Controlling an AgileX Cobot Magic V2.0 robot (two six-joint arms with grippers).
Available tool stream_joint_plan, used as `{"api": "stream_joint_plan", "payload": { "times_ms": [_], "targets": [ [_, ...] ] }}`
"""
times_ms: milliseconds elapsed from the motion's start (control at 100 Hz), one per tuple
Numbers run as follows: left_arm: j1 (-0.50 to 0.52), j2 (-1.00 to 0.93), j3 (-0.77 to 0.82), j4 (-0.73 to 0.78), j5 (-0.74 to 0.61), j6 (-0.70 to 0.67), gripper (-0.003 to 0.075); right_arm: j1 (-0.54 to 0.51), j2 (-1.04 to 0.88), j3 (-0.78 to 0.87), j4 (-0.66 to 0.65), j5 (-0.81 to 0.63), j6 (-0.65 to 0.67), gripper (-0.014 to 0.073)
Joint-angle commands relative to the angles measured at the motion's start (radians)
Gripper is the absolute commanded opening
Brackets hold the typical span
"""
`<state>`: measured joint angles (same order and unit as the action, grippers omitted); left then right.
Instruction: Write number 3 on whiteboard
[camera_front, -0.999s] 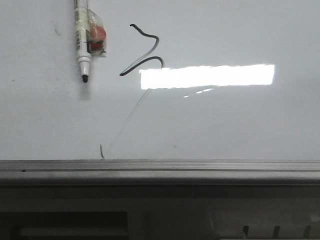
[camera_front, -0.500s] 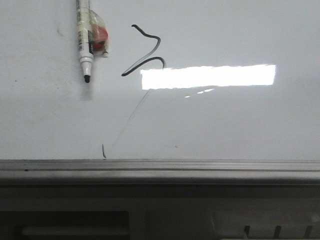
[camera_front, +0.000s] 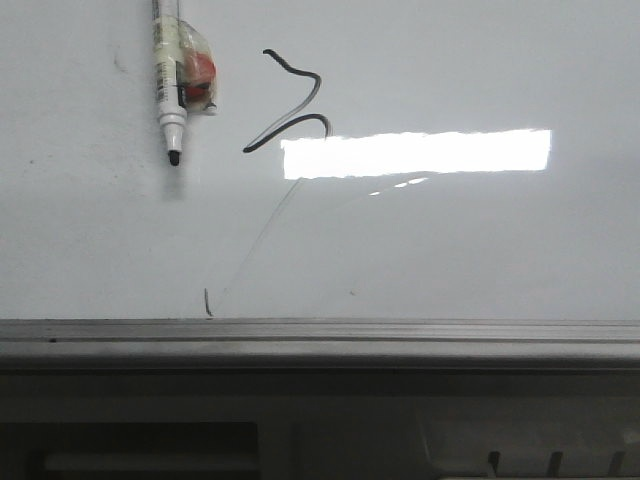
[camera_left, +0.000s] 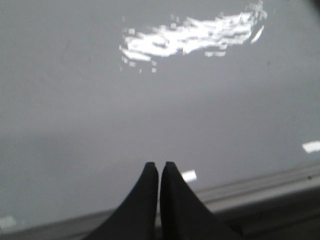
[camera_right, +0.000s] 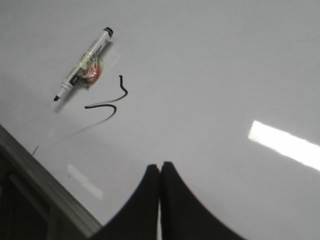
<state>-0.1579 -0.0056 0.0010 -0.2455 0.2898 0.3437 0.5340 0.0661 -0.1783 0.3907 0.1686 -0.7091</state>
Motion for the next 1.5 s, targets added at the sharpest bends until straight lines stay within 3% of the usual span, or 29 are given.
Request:
{"api": "stream_joint_plan", "payload": {
  "times_ms": [0, 849, 899, 959, 1079, 1129, 1289, 1489],
  "targets": [
    [0.031, -0.024, 0.011, -0.034, -0.002, -0.015, -0.0020, -0.006, 0.006, -0.027, -0.002, -0.076, 0.002, -0.0050],
    [0.044, -0.024, 0.011, -0.035, -0.004, -0.015, -0.0021, -0.007, 0.006, -0.017, -0.002, -0.077, 0.002, -0.0050],
    [0.044, -0.024, 0.011, -0.035, -0.004, -0.015, -0.0021, -0.018, 0.008, -0.003, -0.047, -0.089, 0.009, -0.0050],
    [0.044, -0.024, 0.011, -0.035, -0.004, -0.015, -0.0021, -0.043, 0.008, 0.020, -0.166, -0.112, 0.154, -0.0050],
    [0.044, -0.024, 0.011, -0.035, -0.004, -0.015, -0.0020, -0.121, 0.008, 0.080, -0.630, -0.077, 0.856, -0.0050],
    [0.044, -0.024, 0.011, -0.035, -0.004, -0.015, -0.0021, -0.152, 0.008, 0.110, -0.705, -0.070, 1.018, -0.0050],
    [0.044, -0.024, 0.011, -0.035, -0.004, -0.015, -0.0020, -0.231, -0.001, 0.187, -0.707, -0.076, 1.046, -0.0050],
    [0.044, -0.024, 0.011, -0.035, -0.004, -0.015, -0.0021, -0.242, -0.007, 0.215, -0.710, -0.018, 1.046, -0.0050]
  ]
}}
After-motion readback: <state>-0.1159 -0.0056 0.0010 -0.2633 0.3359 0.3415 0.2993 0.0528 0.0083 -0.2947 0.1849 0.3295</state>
